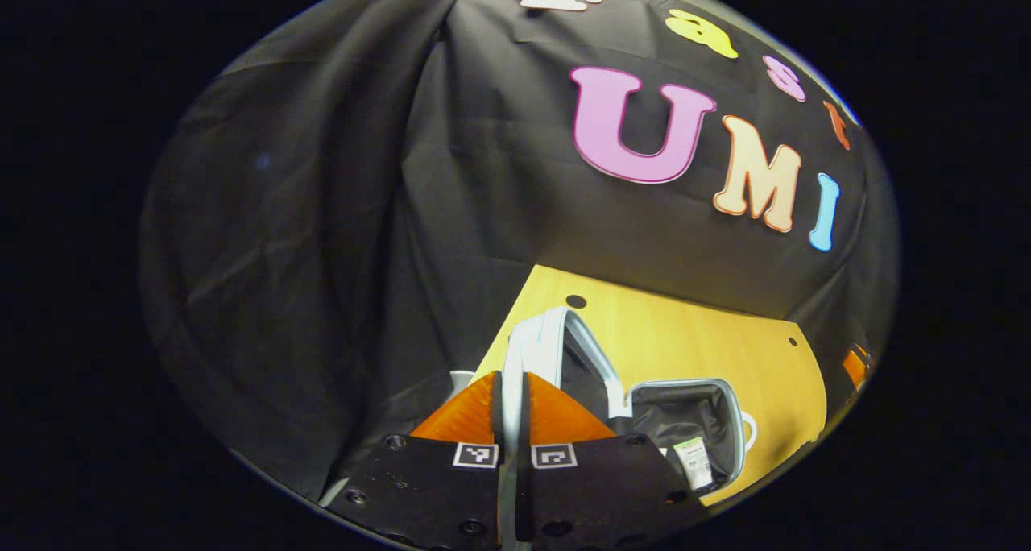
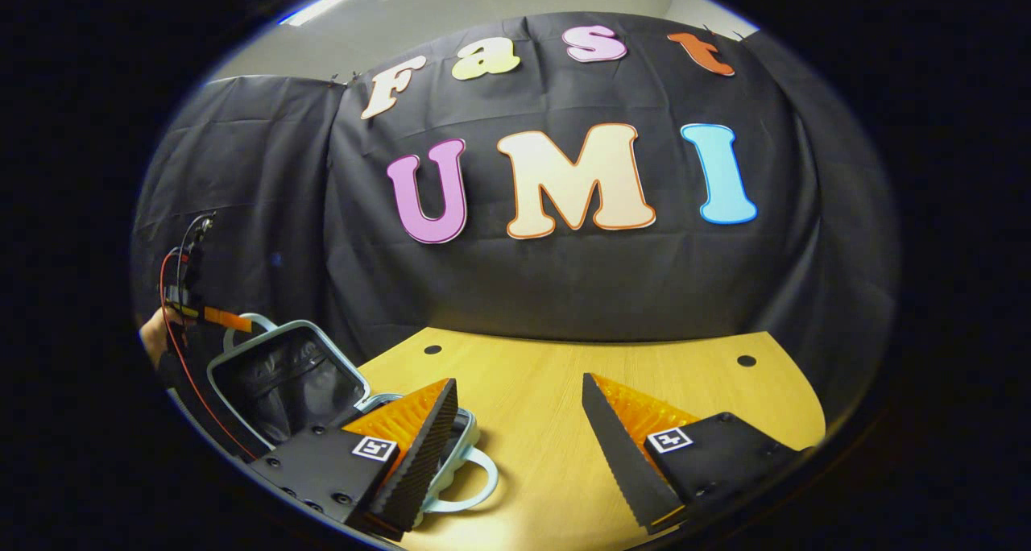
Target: First open the suitcase, pack the skin care products into it, and then close the suitcase.
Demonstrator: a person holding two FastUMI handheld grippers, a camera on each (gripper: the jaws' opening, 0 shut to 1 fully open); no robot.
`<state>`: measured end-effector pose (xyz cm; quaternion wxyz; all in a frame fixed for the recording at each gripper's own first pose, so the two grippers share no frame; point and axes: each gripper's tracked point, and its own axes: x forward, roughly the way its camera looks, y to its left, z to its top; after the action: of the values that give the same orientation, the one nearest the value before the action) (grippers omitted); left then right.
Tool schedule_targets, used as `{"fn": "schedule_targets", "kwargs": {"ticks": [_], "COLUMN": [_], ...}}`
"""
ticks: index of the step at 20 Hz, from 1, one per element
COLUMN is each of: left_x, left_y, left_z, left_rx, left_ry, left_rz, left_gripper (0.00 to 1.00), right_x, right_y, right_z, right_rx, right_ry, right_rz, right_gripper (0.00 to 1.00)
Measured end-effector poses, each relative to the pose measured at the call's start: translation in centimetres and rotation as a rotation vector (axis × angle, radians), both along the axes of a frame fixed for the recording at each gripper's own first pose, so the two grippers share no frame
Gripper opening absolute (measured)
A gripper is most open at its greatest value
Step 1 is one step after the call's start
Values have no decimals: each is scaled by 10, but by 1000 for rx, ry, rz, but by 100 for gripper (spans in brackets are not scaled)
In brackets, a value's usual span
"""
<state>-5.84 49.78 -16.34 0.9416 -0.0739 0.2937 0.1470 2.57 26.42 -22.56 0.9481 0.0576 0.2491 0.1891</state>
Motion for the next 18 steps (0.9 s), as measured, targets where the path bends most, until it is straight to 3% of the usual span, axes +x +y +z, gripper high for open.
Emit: {"fn": "schedule_targets", "kwargs": {"ticks": [3,4,5,8,16,18], "left_x": [7,12,17,33,66,68], "left_y": [-40,-55,-74,-136,-268,-292], "left_z": [22,27,34,46,30,21], "left_rx": [-13,-12,-15,-33,-244,-258], "left_ry": [-20,-36,-55,-106,-197,-189], "left_rz": [-29,-44,-71,-161,-290,-320], "left_gripper": [1,1,1,0,1,1], "right_x": [-5,-8,-11,-20,-29,-31], "right_y": [-17,-23,-28,-40,-88,-104], "right_z": [12,14,15,16,34,39], "right_rx": [-3,-3,3,24,40,36], "right_ry": [-35,-40,-40,-30,-47,-51], "right_rz": [8,8,8,13,-27,-49], "right_gripper": [97,92,97,97,97,97]}}
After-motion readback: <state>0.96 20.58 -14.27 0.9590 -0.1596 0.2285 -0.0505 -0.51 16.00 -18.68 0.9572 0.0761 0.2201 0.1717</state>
